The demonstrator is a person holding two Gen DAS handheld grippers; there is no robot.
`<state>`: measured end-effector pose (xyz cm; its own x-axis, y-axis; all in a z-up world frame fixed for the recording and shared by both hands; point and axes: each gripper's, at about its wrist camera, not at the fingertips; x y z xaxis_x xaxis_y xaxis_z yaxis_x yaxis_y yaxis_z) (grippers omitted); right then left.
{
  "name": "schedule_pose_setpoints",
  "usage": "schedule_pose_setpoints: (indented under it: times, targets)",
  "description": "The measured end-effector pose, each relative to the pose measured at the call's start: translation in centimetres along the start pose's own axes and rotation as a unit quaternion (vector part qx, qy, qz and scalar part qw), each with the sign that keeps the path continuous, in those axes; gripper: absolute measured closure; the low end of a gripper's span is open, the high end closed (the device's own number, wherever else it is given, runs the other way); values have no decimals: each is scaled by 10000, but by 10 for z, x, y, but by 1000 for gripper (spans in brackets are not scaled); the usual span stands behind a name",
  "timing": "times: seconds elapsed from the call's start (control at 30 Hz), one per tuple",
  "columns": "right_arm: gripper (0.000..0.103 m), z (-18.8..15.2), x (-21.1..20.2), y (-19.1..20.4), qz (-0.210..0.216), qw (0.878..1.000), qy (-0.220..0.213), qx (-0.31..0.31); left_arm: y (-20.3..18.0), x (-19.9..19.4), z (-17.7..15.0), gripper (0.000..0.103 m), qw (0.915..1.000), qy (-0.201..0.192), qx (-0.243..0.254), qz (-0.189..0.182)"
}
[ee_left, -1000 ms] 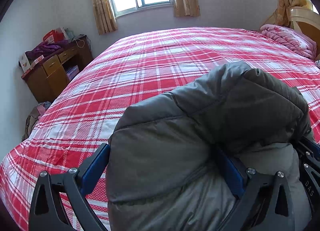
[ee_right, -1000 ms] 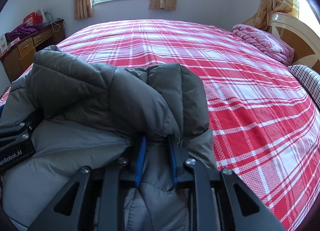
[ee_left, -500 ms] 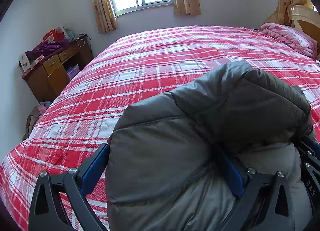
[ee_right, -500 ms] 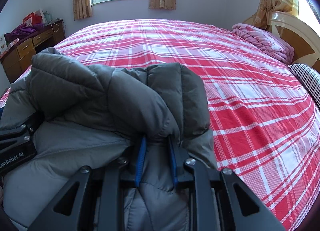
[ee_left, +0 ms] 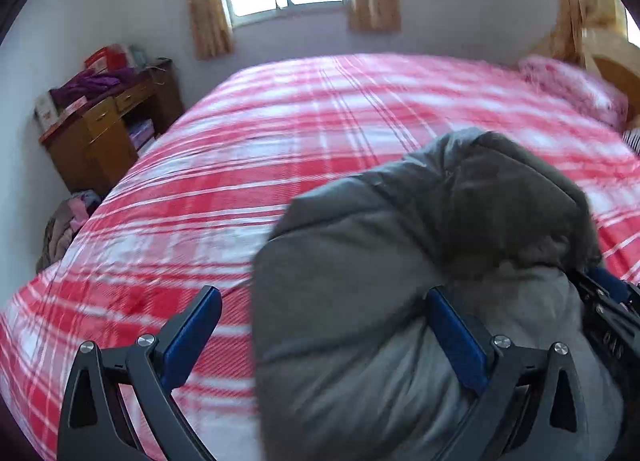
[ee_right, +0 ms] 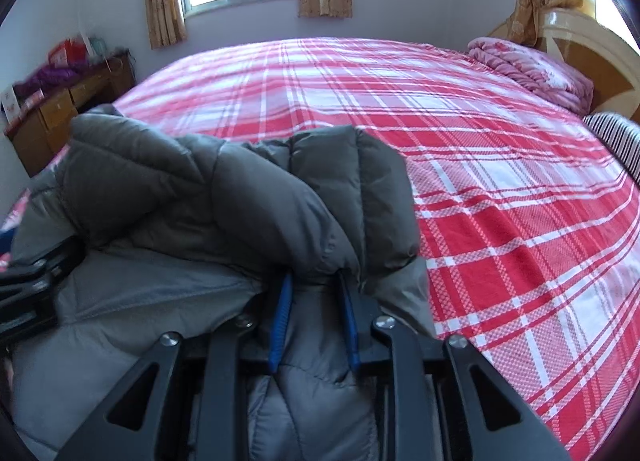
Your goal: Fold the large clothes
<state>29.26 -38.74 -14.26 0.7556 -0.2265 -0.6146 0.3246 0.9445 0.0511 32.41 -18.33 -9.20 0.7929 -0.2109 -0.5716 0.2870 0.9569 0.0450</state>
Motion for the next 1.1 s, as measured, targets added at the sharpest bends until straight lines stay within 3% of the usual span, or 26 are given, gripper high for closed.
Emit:
schedule_pose_setpoints:
  times: [0.03, 0.07, 0.1, 0.13, 0.2, 0.27, 0.33, 0.4, 0.47, 0.6, 0.67, 0.77, 0.9, 0.97, 1.03, 1.1]
  targets:
    - [44, 0, -7, -7, -27, 9998, -111, 170, 7, -5, -5, 1, 9999, 16, -95, -40]
    - [21, -1, -15, -15, -89, 9989, -276, 381, 18, -8, -13, 1, 9995, 119, -255, -122]
    - [6, -2, -21, -21, -116, 9975, -414, 557, 23, -9, -18, 1, 9989, 189, -381, -212]
    - [2, -4, -30, -31, -122, 9946, -574, 852, 31, -9, -24, 1, 9973, 271, -585, -346]
    - [5, -7, -25, -43, -95, 9927, -332, 1153, 39, -9, -32, 1, 9938, 364, -928, -495]
    - [8, -15, -12, -48, 335, 9901, 174, 1348, 41, -7, -36, 1, 9905, 533, -1130, -581]
    - [17, -15, -16, -46, 507, 9904, 137, 1279, 37, -6, -39, 1, 9876, 655, -1219, -746]
    - [31, -20, -18, -41, 1023, 9875, 188, 1182, 29, -11, -39, 1, 9907, 559, -982, -757]
    - [38, -23, -22, -34, 1381, 9845, 175, 1067, 19, -14, -38, 1, 9935, 484, -715, -745]
    - [41, -25, -19, -34, 2108, 9688, 274, 1275, 13, -12, -37, 1, 9940, 471, -626, -765]
    - [41, -25, -17, -36, 2122, 9679, 239, 1325, 14, -11, -37, 1, 9940, 457, -655, -747]
    - [39, -25, -15, -33, 1768, 9747, 206, 1354, 16, -11, -35, 1, 9955, 388, -577, -642]
    - [51, -23, -40, -9, 1832, 9802, -145, 739, 16, -18, -34, 1, 9989, 81, -345, -310]
    - [51, -24, -36, -2, 1800, 9815, -38, 649, 20, -13, -35, 1, 9975, 254, -495, -428]
    - [49, -25, -17, -14, 2062, 9709, 433, 1137, 29, -5, -36, 1, 9929, 512, -818, -693]
    - [49, -23, -10, -22, 2227, 9639, 585, 1336, 34, -2, -39, 1, 9880, 633, -1041, -945]
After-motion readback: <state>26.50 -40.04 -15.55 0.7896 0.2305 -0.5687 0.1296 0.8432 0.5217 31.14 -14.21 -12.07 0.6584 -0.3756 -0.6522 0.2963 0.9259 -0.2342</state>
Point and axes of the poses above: each gripper's, at about its wrist camera, not at the fingertips, and x roughly the way its jaws point, y to its left, z to its top, and after that the axes turned 8 degrees about -y, right-handed
